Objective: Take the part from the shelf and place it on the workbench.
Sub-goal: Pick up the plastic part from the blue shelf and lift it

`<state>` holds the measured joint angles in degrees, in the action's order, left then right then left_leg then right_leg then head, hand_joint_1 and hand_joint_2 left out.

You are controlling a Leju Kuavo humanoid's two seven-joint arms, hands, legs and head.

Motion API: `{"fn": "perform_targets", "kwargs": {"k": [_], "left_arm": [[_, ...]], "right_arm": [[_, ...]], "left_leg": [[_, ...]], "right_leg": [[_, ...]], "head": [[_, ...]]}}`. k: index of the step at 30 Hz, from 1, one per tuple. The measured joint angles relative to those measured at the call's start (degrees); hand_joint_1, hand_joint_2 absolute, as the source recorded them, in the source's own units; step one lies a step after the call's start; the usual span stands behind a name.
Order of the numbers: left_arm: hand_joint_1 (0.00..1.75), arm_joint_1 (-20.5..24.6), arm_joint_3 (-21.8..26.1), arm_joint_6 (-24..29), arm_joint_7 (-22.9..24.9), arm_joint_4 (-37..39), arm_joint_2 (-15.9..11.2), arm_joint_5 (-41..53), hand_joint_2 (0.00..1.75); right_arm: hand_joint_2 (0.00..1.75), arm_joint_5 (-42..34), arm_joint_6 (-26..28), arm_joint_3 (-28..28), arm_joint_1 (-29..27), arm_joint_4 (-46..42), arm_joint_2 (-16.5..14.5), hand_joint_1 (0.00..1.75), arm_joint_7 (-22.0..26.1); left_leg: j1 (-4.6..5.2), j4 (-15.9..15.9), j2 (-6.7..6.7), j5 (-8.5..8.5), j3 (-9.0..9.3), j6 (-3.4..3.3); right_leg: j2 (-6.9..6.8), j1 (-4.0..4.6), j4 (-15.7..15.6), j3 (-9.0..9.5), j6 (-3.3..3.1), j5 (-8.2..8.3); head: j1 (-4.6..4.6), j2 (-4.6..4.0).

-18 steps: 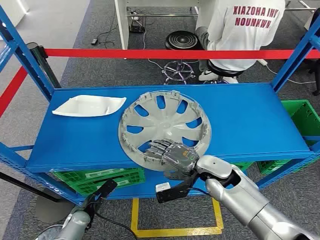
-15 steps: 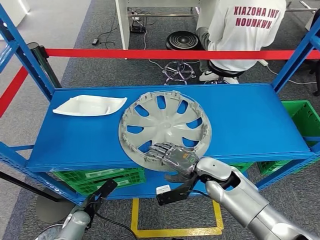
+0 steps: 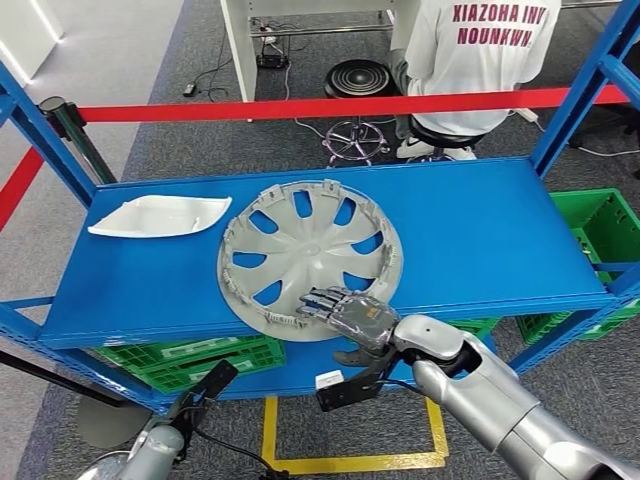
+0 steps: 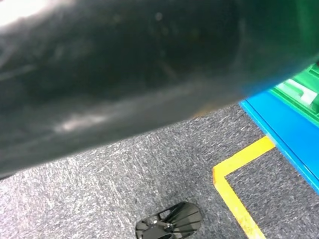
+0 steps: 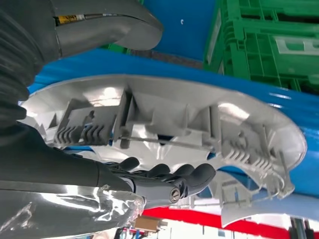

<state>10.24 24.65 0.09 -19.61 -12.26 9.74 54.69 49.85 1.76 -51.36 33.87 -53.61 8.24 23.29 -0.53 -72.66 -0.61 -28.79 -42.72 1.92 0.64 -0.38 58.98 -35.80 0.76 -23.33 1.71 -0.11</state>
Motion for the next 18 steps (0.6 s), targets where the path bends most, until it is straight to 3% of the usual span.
{"fn": "perform_targets", "kwargs": {"k": [2, 4, 6, 9, 10, 12, 14, 15, 16, 18], "left_arm": [[0.0, 0.02, -0.04, 0.09, 0.0, 0.0, -0.05, -0.39, 0.0], [0.0, 0.08, -0.15, 0.23, 0.01, 0.0, -0.07, -0.72, 0.0], [0.0, -0.02, -0.27, 0.39, 0.02, 0.0, -0.06, -1.06, 0.0], [0.0, -0.2, -0.31, 0.61, 0.07, 0.0, -0.14, -1.51, 0.0], [0.0, -0.2, -0.32, 0.68, 0.07, 0.0, -0.14, -1.66, 0.0], [0.0, -0.28, -0.36, 0.8, 0.07, 0.0, -0.11, -2.0, 0.0], [0.0, -0.39, -0.36, 0.94, 0.07, 0.0, -0.16, -2.29, 0.0], [0.0, -0.42, -0.37, 0.99, 0.08, 0.0, -0.2, -2.42, 0.0], [0.0, -0.42, -0.38, 1.02, 0.08, 0.0, -0.21, -2.49, 0.0], [0.0, -0.4, -0.42, 1.07, 0.09, 0.0, -0.22, -2.6, 0.0]], "right_arm": [[1.75, -0.08, -0.49, -0.13, 0.09, 0.26, 0.0, 0.06, 0.03], [1.75, -0.38, -0.97, -0.27, 0.3, 0.62, 0.01, 0.87, 0.03], [1.75, -0.83, -1.44, -0.52, 0.54, 1.1, 0.02, 1.68, 0.01], [1.75, -1.12, -1.89, -0.86, 1.1, 1.75, 0.09, 1.75, -0.25], [1.75, -1.36, -1.96, -0.9, 1.3, 1.93, 0.11, 1.75, -0.44], [1.75, -2.22, -1.92, -0.94, 1.42, 2.24, 0.13, 1.75, -0.88], [1.75, -2.98, -1.78, -0.95, 1.32, 2.37, 0.15, 1.75, -1.22], [1.75, -3.16, -1.71, -0.95, 1.3, 2.37, 0.19, 1.75, -1.32], [1.75, -3.2, -1.68, -0.95, 1.35, 2.36, 0.24, 1.75, -1.42], [1.75, -3.52, -1.68, -0.95, 1.52, 2.3, 0.3, 1.75, -1.5]], "left_leg": [[-0.01, 6.58, 0.05, 3.9, 3.1, -0.19], [0.04, 12.83, 0.05, 5.86, 6.04, -0.55], [0.16, 14.41, -0.03, 5.65, 6.66, -1.09], [-0.04, 14.53, -0.05, 5.82, 6.74, -2.13], [-0.16, 14.6, -0.05, 5.87, 6.82, -2.41], [-0.14, 14.58, -0.03, 5.82, 6.85, -2.73], [-0.08, 14.55, -0.01, 5.77, 6.88, -2.83], [-0.07, 14.54, -0.02, 5.74, 6.94, -2.84], [-0.07, 14.54, -0.04, 5.69, 7.04, -2.8], [0.01, 14.47, -0.13, 5.51, 7.22, -2.52]], "right_leg": [[0.03, -0.04, 0.01, 0.11, 0.17, -0.07], [0.09, 0.17, 0.18, -0.04, 0.69, -0.16], [0.14, 0.36, 0.09, -0.22, 1.32, -0.09], [0.01, 0.25, 1.1, -0.82, 2.22, -0.98], [-0.06, 0.23, 3.23, -1.88, 2.5, -2.2], [-0.16, 0.2, 10.34, -5.4, 2.87, -5.45], [-0.17, 0.2, 15.42, -8.1, 2.97, -6.63], [-0.17, 0.2, 15.08, -8.06, 2.93, -5.75], [-0.17, 0.2, 12.65, -6.93, 2.84, -4.07], [-0.17, 0.21, 5.14, -3.07, 2.63, -0.79]], "head": [[0.01, 0.0], [-0.03, 0.0], [-0.04, 0.0], [-0.19, 0.0], [-0.35, 0.0], [-0.72, 0.0], [-0.74, 0.0], [-0.76, 0.0], [-0.76, 0.0], [-0.78, 0.0]]}}
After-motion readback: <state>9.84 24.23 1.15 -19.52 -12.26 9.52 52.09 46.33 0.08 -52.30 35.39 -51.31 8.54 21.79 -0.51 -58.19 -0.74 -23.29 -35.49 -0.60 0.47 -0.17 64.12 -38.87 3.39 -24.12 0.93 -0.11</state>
